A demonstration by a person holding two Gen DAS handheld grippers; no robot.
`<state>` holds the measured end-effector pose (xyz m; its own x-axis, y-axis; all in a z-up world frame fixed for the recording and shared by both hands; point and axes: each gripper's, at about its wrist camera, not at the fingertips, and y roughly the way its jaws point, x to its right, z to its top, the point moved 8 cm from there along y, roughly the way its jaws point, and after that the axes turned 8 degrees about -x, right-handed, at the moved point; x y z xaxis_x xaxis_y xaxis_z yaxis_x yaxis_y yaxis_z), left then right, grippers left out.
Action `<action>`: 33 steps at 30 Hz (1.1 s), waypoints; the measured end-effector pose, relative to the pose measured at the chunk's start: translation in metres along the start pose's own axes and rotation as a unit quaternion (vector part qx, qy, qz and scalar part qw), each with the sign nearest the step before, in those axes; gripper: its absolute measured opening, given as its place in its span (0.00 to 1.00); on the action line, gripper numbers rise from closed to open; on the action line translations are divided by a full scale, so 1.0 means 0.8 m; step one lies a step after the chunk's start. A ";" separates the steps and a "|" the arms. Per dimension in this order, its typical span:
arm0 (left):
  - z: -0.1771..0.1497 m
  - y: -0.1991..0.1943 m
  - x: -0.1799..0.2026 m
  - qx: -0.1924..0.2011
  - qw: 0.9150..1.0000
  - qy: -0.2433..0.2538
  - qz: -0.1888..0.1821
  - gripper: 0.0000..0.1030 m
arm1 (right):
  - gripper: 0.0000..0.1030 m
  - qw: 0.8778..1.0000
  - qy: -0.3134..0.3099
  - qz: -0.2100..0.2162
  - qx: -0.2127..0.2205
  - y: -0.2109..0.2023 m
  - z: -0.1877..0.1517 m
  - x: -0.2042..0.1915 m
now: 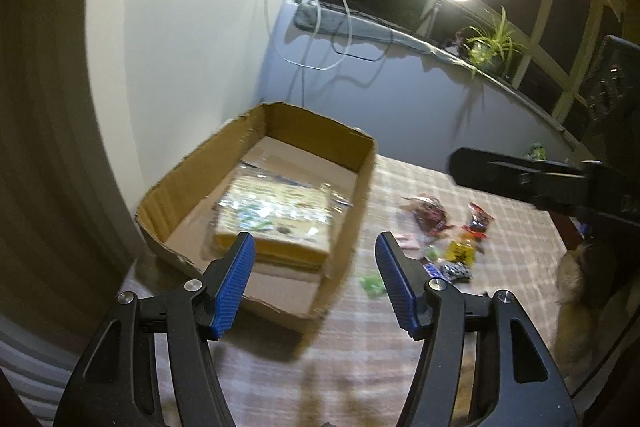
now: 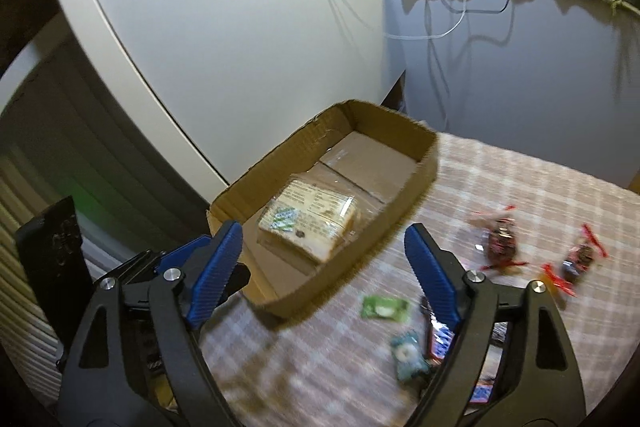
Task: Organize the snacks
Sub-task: 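Open the left tool and move it back to the Snickers bars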
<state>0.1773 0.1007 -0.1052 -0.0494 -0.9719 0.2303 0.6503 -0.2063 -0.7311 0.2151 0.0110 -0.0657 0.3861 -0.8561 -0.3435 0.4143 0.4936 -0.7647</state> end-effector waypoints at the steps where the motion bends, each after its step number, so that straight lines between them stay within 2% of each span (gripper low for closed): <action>1: -0.002 -0.001 0.006 -0.002 1.000 0.002 -0.003 0.60 | 0.84 1.000 -0.002 -0.003 0.004 -0.011 -0.004 0.003; 11: -0.032 0.008 0.069 -0.028 0.998 0.036 -0.036 0.60 | 0.84 0.998 -0.002 -0.058 0.021 -0.098 -0.079 0.067; 16: -0.055 0.022 0.096 -0.053 0.996 0.045 -0.055 0.60 | 0.84 0.994 0.014 -0.105 0.011 -0.114 -0.133 0.110; 21: -0.077 0.041 0.135 -0.080 0.991 0.083 -0.063 0.60 | 0.84 0.990 0.022 -0.141 -0.014 -0.112 -0.193 0.146; 27: -0.094 0.061 0.182 -0.101 0.981 0.148 -0.070 0.60 | 0.84 0.987 0.037 -0.147 -0.051 -0.092 -0.251 0.169; 31: -0.099 0.078 0.208 -0.115 0.970 0.203 -0.063 0.57 | 0.83 0.987 0.032 -0.146 -0.057 -0.081 -0.272 0.168; 33: -0.101 0.088 0.220 -0.123 0.962 0.238 -0.055 0.56 | 0.80 0.988 0.031 -0.141 -0.060 -0.076 -0.278 0.168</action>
<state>0.1533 -0.0943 -0.1684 -0.4874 -0.8724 0.0370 0.4252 -0.2741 -0.8626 0.0584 -0.1679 -0.1866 0.2173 -0.9664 -0.1374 0.3956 0.2159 -0.8927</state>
